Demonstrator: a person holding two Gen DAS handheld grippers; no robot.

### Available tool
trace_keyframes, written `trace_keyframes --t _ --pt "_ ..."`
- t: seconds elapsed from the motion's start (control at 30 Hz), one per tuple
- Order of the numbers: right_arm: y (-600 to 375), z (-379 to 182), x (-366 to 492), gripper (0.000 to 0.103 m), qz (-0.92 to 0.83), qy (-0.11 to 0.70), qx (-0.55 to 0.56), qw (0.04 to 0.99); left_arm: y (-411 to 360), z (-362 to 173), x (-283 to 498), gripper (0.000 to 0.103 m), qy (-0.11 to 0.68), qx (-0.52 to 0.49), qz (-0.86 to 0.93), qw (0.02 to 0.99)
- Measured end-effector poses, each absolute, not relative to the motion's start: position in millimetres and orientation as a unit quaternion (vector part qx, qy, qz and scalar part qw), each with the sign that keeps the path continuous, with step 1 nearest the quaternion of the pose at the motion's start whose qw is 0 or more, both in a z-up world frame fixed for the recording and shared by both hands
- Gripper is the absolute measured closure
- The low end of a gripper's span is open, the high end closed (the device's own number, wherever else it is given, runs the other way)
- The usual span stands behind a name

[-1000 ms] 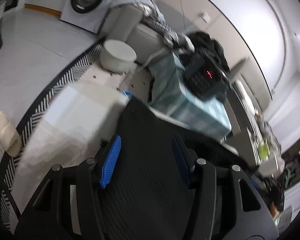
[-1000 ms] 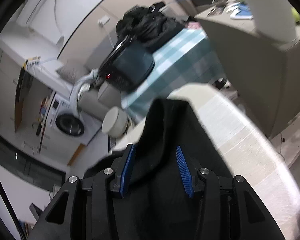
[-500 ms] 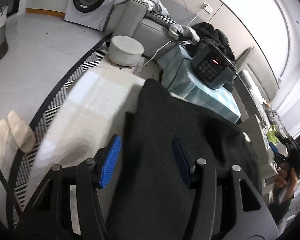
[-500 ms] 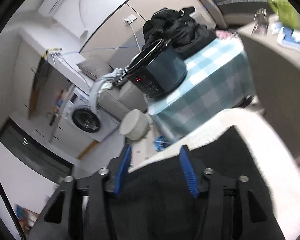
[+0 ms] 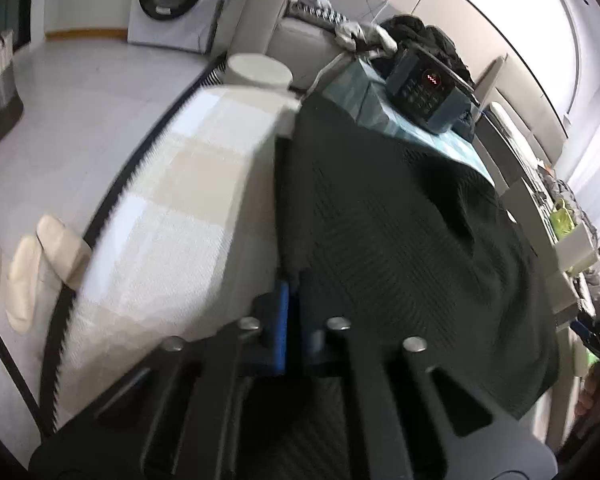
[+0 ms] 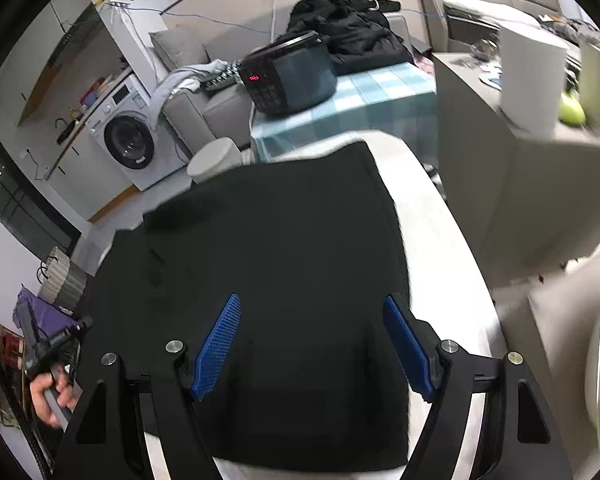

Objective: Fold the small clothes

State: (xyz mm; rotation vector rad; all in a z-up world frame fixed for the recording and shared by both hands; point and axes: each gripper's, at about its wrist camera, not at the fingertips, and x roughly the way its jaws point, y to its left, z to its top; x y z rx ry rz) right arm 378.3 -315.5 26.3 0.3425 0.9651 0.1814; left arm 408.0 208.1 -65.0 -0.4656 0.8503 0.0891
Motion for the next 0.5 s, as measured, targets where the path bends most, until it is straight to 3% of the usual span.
trace_keyframes --t 0.27,0.3,0.37,0.47,0.5 --pt "-312.1 17.5 352.1 0.028 0.096 0.465 0.149 0.867 246.8 -61.4 378.6 0.101 0.404 -0.281 0.103 0.865" --pt "-311.4 15.3 349.5 0.028 0.094 0.467 0.145 0.867 247.1 -60.8 374.9 0.094 0.404 -0.284 0.093 0.864" --pt "-311.8 11.0 344.3 0.028 0.089 0.468 0.141 0.868 241.7 -57.7 363.0 0.071 0.407 -0.281 0.079 0.865" --pt "-316.3 1.7 335.0 0.028 0.091 0.476 0.151 0.862 229.6 -57.8 337.8 0.055 0.411 -0.281 0.056 0.865" --pt "-318.4 -3.0 327.4 0.028 0.088 0.477 0.157 0.86 224.3 -60.1 334.1 0.055 0.418 -0.282 0.05 0.862"
